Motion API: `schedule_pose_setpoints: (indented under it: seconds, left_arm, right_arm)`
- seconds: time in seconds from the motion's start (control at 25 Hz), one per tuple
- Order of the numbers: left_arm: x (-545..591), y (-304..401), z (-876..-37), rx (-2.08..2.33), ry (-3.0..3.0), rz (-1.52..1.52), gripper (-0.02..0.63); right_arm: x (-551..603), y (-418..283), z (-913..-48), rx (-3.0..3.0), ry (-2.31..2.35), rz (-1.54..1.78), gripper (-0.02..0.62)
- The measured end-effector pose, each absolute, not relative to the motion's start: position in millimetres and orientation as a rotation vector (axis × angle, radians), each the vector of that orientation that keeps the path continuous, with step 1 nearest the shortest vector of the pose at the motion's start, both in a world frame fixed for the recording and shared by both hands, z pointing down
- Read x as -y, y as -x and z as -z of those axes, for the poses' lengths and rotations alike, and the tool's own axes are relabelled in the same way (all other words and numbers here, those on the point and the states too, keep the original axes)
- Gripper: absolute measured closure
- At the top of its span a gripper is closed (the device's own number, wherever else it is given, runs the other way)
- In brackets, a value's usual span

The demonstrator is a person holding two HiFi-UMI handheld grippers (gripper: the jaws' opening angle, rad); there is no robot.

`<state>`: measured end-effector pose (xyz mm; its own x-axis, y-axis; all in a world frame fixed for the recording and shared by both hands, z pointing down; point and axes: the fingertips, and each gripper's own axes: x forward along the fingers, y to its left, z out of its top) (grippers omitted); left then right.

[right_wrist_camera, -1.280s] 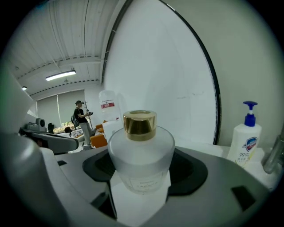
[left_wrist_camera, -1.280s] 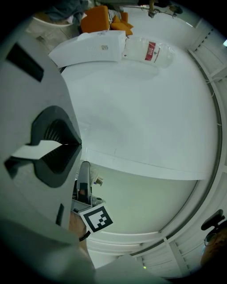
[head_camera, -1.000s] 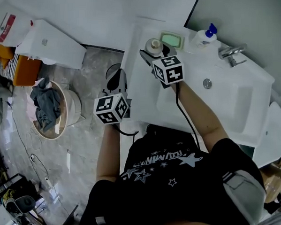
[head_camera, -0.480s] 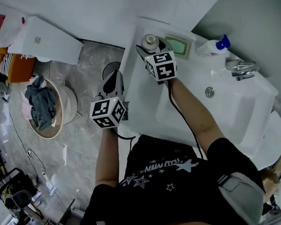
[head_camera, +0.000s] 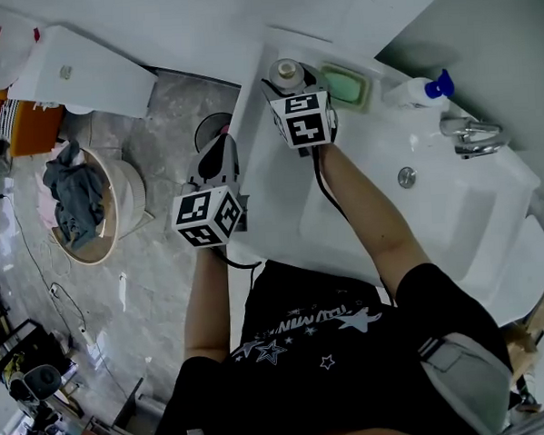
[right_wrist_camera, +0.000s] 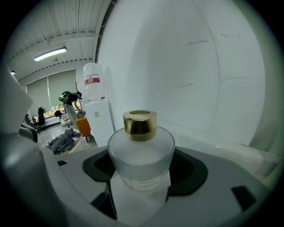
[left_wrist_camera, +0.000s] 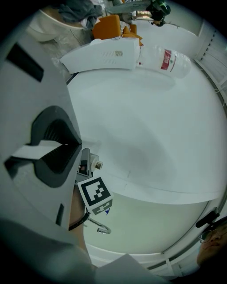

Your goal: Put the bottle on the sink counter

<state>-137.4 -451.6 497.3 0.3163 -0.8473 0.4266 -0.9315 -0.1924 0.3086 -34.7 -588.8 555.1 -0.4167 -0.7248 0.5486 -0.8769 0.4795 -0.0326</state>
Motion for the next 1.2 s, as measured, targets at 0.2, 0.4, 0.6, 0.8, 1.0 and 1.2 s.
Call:
schedule_pose_setpoints:
  seconds: [0.2,0.4,0.6,0.8,1.0,1.2]
  left_arm:
    - [451.7,137.1,-497.2,1.566,-2.084,-0.221,0.598]
    - [450.4,139.2,-495.7,1.565,-2.088,-0.21,0.598]
    - [449.0,141.3,-499.9,1.566,-2.081,-0.213,0.598]
    - [449.2,142.9,-499.4,1.567,-2.079,-0.214,0.598]
    - [446.6,145.8,-500.0,1.568,-2.074,-0.214,0.598]
    - [442.0,145.8,-500.8,1.572,-2.07,-0.212,0.598]
  right_arm:
    - [590.2,38.5,-560.6,2.245,-1.337,-0.461,0.272]
    - [591.5,38.9,-568.0,2.222,-1.376,-0.516,0.272]
    - [592.6,38.4,-573.4,2.203,-1.41,-0.527,0.272]
    - [598.9,37.4,-570.4,2.164,-1.48,-0.475,0.272]
    - [603.5,37.6,-571.4,2.128,-1.518,-0.507,0.272]
    - [604.8,37.1,-571.7,2.128,-1.541,-0.516,0.272]
